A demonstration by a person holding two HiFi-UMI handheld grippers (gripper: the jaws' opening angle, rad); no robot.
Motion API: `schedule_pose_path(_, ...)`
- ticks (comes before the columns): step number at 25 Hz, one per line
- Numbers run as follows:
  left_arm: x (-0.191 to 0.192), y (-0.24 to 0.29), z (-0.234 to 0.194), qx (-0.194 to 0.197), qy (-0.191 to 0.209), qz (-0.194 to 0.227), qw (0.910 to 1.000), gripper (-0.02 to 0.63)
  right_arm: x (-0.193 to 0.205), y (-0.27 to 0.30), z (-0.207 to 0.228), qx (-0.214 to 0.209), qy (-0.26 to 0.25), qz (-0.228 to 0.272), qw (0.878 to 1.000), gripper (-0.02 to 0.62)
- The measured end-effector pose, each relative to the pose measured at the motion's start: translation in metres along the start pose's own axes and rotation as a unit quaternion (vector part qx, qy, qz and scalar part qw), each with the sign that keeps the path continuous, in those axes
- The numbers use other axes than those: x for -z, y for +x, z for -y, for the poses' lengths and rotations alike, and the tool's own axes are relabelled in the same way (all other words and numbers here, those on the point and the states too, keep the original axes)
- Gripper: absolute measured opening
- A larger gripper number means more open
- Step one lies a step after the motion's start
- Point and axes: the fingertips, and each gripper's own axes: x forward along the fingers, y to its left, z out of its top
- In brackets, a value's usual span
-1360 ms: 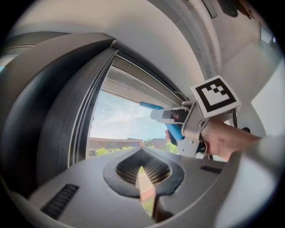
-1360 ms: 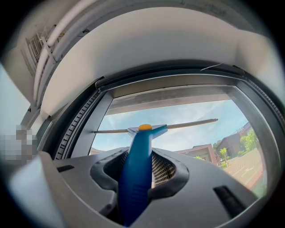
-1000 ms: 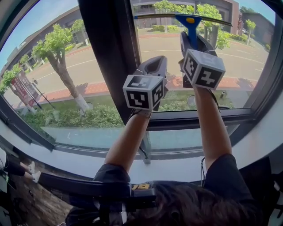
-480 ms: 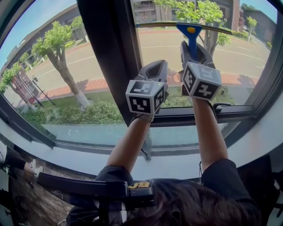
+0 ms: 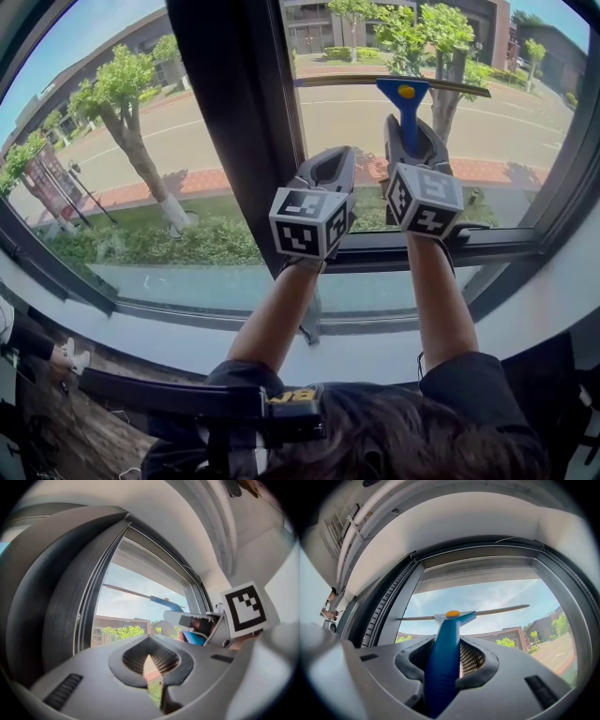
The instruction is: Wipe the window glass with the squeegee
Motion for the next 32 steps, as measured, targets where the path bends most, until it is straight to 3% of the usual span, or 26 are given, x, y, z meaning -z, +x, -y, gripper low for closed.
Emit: schedule_pose_path(32,0.094,-0.022,0.003,0.003,-0.044,-0.076,0.9962,0.002,0.122,-0.056,-0.005,-0.013,0.006,-0.055,0.998,0.133)
